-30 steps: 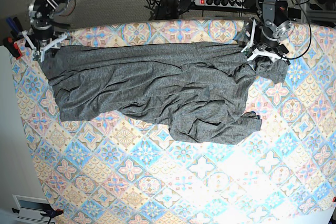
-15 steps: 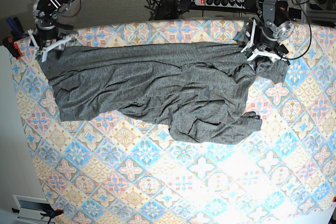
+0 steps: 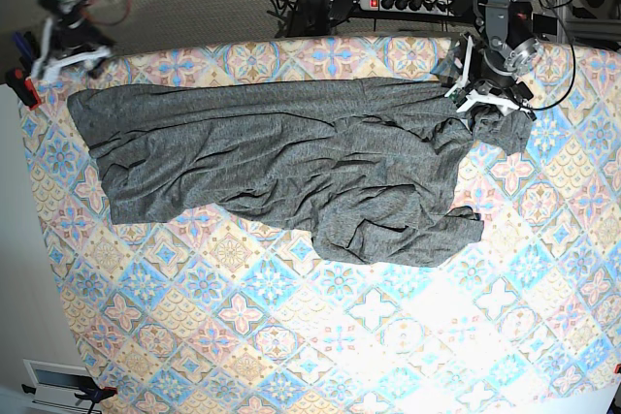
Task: Layout the t-shirt on the table in an organized manner, then fold the t-shirt properly
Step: 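Adjust the grasps on the shirt shoulder corners with both grippers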
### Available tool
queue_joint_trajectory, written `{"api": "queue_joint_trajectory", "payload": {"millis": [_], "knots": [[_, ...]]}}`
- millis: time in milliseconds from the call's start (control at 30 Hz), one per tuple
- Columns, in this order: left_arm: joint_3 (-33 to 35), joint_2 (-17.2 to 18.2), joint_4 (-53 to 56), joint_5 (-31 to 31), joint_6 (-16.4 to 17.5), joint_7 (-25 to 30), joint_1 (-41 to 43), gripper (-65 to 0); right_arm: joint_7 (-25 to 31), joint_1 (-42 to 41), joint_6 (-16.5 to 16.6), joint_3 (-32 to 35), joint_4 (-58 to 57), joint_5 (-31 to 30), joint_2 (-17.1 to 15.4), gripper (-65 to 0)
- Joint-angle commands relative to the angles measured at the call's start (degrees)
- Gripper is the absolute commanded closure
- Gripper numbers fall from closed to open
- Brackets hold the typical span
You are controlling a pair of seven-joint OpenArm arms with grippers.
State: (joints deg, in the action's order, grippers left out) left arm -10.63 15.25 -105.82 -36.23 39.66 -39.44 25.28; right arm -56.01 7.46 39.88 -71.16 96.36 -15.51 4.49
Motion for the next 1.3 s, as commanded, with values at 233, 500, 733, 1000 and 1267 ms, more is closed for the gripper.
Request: {"api": "queue_joint_trajectory", "payload": {"millis": [233, 500, 733, 1000, 1267], "knots": [[0.5, 0.0, 0.5, 1.6, 0.3, 1.6, 0.1, -29.7, 0.1, -0.3, 0.1, 0.1, 1.5, -0.7, -1.3, -29.8], [0.4, 0.0, 2.9, 1.6, 0.3, 1.8, -0.2, -29.6, 0.6, -0.3, 0.1, 8.9, 1.4, -0.5, -1.3, -29.6], [0.1, 0.0, 3.6, 1.6, 0.3, 1.9, -0.1, -29.6, 0.6, -5.4, 0.1, 9.5, -0.9, -0.4, -1.5, -29.6], [0.0, 0.0, 3.8, 1.6, 0.3, 1.6, -0.1, -29.6, 0.6, -5.4, 0.1, 7.5, -0.7, -0.4, -1.5, -29.6], [0.3, 0.0, 3.8, 1.6, 0.3, 1.8, -0.2, -29.6, 0.6, -5.3, 0.1, 2.7, -0.7, -0.4, -1.9, -29.6]]}}
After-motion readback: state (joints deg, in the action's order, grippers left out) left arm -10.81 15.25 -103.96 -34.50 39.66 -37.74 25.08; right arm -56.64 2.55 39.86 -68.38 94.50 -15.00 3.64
